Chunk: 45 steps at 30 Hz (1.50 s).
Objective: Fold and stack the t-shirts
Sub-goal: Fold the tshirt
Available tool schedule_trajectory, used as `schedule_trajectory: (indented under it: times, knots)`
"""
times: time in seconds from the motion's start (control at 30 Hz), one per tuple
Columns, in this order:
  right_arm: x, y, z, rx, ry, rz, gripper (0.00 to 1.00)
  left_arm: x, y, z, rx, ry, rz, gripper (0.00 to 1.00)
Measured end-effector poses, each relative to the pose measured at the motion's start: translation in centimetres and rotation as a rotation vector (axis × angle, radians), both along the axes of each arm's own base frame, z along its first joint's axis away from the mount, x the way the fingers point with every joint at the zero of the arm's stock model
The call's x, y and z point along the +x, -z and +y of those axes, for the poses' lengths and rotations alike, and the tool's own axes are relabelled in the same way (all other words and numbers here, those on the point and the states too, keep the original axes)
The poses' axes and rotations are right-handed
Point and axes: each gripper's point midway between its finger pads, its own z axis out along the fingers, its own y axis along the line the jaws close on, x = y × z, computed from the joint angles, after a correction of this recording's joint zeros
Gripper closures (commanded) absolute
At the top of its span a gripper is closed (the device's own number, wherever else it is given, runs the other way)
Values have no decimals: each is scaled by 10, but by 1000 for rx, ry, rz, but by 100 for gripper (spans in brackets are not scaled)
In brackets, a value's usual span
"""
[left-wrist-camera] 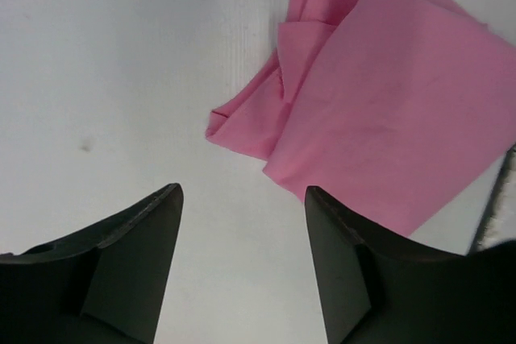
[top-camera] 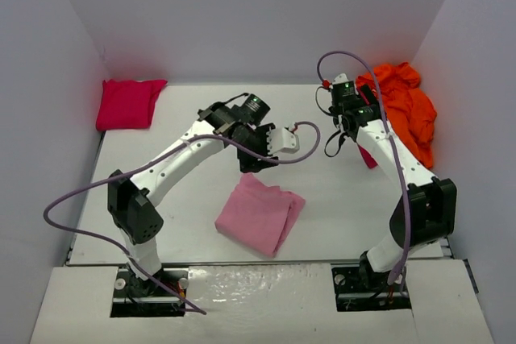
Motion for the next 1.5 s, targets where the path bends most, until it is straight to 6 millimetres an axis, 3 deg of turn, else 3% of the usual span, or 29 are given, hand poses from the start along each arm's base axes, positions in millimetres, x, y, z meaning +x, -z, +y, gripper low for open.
schedule_trajectory:
  times: [0.13, 0.23, 0.3, 0.4, 0.57, 0.77, 0.93, 1.03, 1.07, 1.1, 1.13, 1.2, 1.3, 1.4, 1.5]
  knots:
    - [-8, -24, 2, 64, -27, -73, 28, 22, 17, 42, -80, -179, 227, 29]
    - [-15, -42, 4, 108, -46, -127, 27, 34, 48, 69, -99, -299, 396, 29]
    - [-18, -48, 5, 128, -56, -148, 27, 27, 73, 78, -93, -343, 518, 29]
    - [-23, -47, 7, 146, -68, -151, 27, 2, 101, 72, -68, -339, 689, 29]
    - [-27, -36, 8, 152, -77, -120, 27, -25, 110, 50, -101, -278, 860, 28]
    - [-29, -31, 4, 148, -67, -106, 27, -30, 119, 39, -167, -214, 957, 28]
    - [-29, -30, 4, 147, -67, -105, 28, -32, 131, 42, -168, -220, 1000, 27]
    - [-29, -29, 4, 147, -67, -102, 44, -39, 130, 50, -160, -252, 1027, 27]
    - [-29, -29, 4, 149, -67, -102, 57, -42, 128, 53, -157, -265, 1035, 27]
    - [-29, -29, 5, 154, -70, -102, 80, -45, 126, 56, -156, -277, 1041, 27]
    - [-29, -28, 6, 162, -76, -102, 92, -47, 123, 59, -155, -288, 1043, 27]
    - [-29, -27, 14, 199, -111, -95, 100, -49, 114, 64, -160, -304, 1030, 27]
    - [-32, -20, 37, 300, -212, -47, 100, -49, 99, 69, -176, -317, 987, 27]
    - [-45, -12, 75, 428, -381, 58, 100, -44, 85, 76, -199, -330, 940, 27]
    - [-76, -6, 130, 530, -586, 201, 100, -29, 77, 92, -241, -400, 906, 27]
